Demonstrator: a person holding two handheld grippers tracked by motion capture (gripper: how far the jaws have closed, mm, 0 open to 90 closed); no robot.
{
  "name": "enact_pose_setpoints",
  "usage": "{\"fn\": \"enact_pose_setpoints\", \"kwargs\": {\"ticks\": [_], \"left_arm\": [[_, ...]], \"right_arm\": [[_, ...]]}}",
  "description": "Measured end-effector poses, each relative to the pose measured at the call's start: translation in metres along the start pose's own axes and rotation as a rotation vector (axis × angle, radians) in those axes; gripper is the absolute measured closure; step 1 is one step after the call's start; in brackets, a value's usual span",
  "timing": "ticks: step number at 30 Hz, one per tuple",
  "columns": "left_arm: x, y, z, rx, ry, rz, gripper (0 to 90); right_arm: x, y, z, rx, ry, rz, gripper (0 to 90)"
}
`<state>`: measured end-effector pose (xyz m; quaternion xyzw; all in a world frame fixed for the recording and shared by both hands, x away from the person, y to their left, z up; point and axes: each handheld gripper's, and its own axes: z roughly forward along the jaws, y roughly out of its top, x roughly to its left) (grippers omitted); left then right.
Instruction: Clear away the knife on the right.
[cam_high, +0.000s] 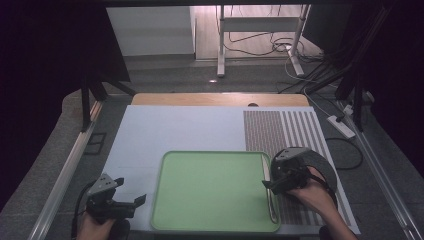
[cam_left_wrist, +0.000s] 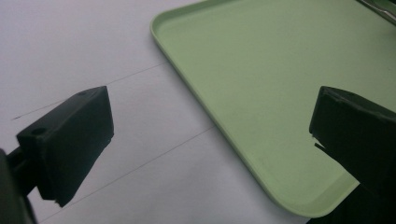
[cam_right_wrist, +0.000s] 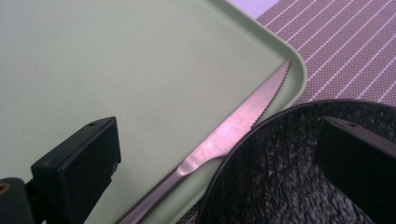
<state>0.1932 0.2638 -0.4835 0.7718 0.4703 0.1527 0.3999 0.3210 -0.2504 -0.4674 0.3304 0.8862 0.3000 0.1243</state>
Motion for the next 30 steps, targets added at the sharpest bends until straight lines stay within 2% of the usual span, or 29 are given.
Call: {"fn": "enact_pose_setpoints", "kwargs": {"ticks": [5,12,20,30], "left_arm": [[0.000,0.000,0.000,0.000,0.001,0.001,0.6],[0.000,0.000,0.000,0.000,0.002,0.001,0.6],[0.000,0.000,0.000,0.001,0.002,0.000,0.6],[-0.001,0.000,0.001,0.002,0.004,0.001,0.7]], "right_arm": [[-0.002,-0.006,-0.005,-0.022,-0.013,0.027,0.0],[-0.002,-0.012,-0.009,-0.029,-0.026,0.036,0.0],[-0.004,-0.021,-0.015,-0.046,-0.019,0.065,0.0],[-0.004,-0.027,-0.019,-0.044,-0.045,0.072,0.0]]}}
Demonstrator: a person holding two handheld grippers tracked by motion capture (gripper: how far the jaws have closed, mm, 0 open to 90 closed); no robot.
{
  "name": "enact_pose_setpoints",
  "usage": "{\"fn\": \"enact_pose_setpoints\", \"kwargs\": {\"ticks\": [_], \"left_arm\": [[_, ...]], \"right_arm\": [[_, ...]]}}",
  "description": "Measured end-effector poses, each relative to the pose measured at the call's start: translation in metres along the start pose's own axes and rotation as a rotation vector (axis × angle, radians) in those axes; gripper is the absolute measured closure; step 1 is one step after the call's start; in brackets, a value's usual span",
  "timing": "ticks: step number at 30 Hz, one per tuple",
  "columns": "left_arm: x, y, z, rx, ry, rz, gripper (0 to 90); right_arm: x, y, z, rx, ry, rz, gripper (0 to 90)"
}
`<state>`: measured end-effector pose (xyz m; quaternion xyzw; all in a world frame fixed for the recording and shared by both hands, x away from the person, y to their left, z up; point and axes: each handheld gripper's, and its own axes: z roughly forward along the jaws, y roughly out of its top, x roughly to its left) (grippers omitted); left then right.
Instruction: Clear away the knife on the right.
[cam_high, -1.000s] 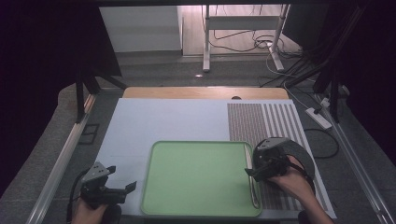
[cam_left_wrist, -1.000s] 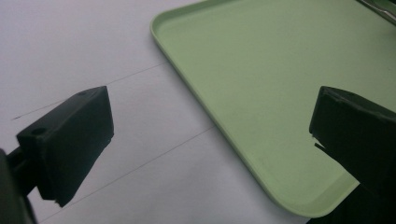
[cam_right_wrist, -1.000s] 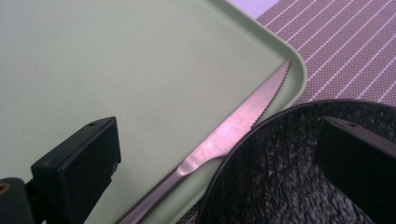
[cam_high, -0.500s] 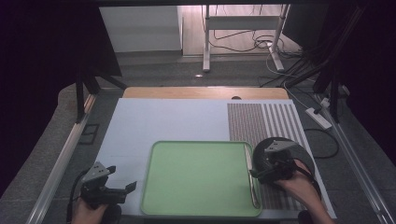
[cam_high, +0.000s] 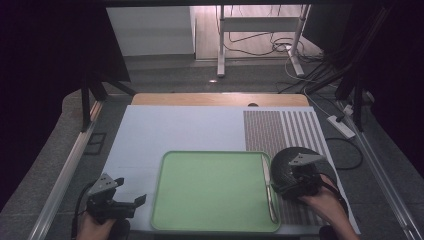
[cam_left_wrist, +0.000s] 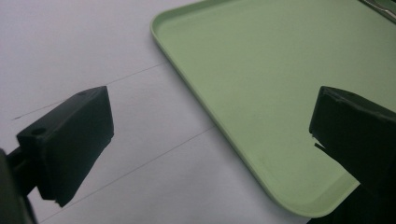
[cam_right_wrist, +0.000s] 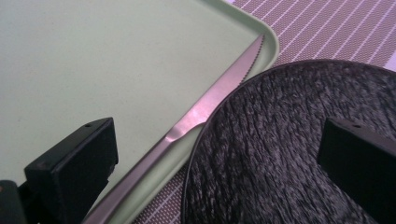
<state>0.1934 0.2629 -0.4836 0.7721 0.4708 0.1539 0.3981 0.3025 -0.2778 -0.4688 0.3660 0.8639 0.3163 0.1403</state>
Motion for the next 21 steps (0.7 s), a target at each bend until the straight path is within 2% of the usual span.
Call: {"fn": "enact_pose_setpoints", "kwargs": {"ticks": [21], "left_arm": [[0.000,-0.001,0.000,0.002,0.002,0.000,0.7]], "right_arm": [[-0.008,-0.023,-0.020,-0.026,-0.029,0.082,0.0]]}}
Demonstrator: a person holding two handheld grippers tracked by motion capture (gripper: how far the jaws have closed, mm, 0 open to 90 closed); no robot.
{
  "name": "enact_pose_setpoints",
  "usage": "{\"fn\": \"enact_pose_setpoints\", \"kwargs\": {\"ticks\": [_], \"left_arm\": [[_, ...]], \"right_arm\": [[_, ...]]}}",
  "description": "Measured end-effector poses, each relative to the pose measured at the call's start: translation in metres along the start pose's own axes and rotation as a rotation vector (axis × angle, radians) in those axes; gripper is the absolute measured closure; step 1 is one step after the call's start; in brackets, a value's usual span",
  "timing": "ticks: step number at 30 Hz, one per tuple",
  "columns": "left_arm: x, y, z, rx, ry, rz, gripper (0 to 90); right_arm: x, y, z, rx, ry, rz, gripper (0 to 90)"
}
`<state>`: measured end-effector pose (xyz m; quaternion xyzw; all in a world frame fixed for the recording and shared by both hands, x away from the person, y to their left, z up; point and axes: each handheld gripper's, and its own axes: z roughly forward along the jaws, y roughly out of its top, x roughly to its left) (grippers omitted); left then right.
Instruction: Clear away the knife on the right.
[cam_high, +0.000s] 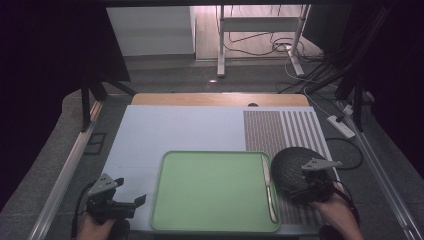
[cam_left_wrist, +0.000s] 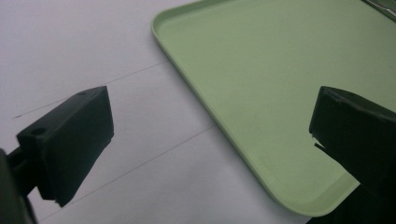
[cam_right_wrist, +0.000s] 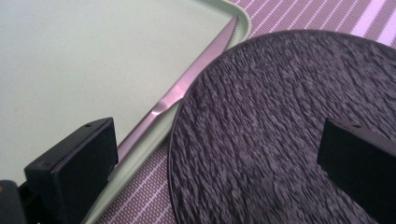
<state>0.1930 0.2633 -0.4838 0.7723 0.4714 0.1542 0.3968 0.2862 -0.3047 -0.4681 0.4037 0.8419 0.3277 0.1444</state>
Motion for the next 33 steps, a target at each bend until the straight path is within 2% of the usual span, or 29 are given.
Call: {"fn": "enact_pose_setpoints", "kwargs": {"ticks": [12,15,18,27,33], "left_arm": [[0.000,0.000,0.000,0.000,0.002,-0.002,0.7],[0.000,0.000,0.001,0.002,0.003,-0.002,0.7],[0.000,0.000,0.001,0.003,0.003,-0.002,0.7],[0.000,0.001,0.001,0.008,0.004,-0.001,0.6],[0.002,0.002,0.001,0.010,0.020,-0.015,0.0]], "right_arm": [[-0.005,-0.018,-0.013,-0.027,-0.029,0.049,0.0],[-0.006,-0.020,-0.019,-0.060,-0.032,0.069,0.0],[-0.007,-0.022,-0.023,-0.066,-0.033,0.081,0.0],[-0.009,-0.028,-0.032,-0.089,-0.051,0.090,0.0],[-0.008,-0.030,-0.036,-0.096,-0.058,0.091,0.0]]}}
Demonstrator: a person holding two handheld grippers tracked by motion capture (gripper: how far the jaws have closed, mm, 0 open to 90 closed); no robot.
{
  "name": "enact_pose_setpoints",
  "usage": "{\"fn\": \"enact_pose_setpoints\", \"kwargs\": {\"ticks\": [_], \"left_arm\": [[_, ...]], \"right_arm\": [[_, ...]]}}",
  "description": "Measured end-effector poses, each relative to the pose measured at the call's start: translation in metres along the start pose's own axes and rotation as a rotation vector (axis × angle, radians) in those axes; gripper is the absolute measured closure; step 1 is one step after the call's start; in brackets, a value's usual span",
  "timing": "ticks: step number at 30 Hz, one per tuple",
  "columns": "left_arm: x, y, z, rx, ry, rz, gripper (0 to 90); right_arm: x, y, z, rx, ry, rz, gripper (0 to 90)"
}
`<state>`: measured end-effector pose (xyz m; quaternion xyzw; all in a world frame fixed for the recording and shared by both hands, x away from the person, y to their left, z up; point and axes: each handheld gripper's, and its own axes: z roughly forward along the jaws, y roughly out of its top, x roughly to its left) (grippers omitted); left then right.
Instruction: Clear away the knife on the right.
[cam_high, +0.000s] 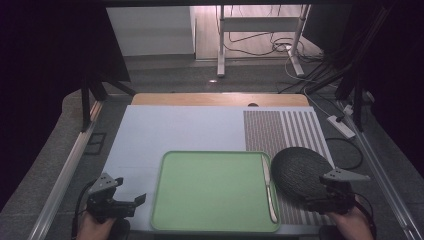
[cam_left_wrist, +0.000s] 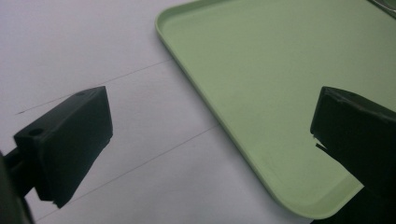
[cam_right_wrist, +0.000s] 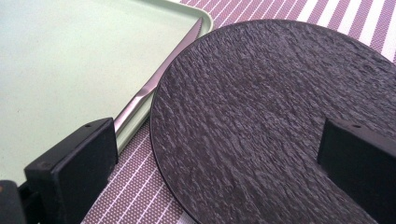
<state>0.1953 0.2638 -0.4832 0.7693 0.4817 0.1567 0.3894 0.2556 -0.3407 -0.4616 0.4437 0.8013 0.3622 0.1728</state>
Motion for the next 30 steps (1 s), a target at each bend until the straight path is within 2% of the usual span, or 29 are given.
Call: {"fn": "enact_pose_setpoints", "kwargs": {"ticks": [3,9,17,24,30], "left_arm": [[0.001,0.000,0.000,0.006,0.033,0.014,0.0],[0.005,-0.002,-0.002,-0.001,0.033,0.003,0.0],[0.005,-0.002,0.000,0.014,0.027,0.009,0.1],[0.006,-0.002,0.000,0.011,0.024,0.000,0.3],[0.006,-0.002,0.000,0.008,0.023,-0.003,0.2]], "right_arm": [[0.000,-0.001,-0.002,-0.001,-0.008,-0.001,0.0],[0.000,-0.003,-0.006,-0.005,-0.014,0.004,0.0],[-0.003,-0.008,-0.014,-0.014,-0.020,0.031,0.0],[-0.002,-0.012,-0.020,-0.007,-0.035,0.021,0.0],[0.000,-0.012,-0.018,0.012,-0.040,0.002,0.0]]}}
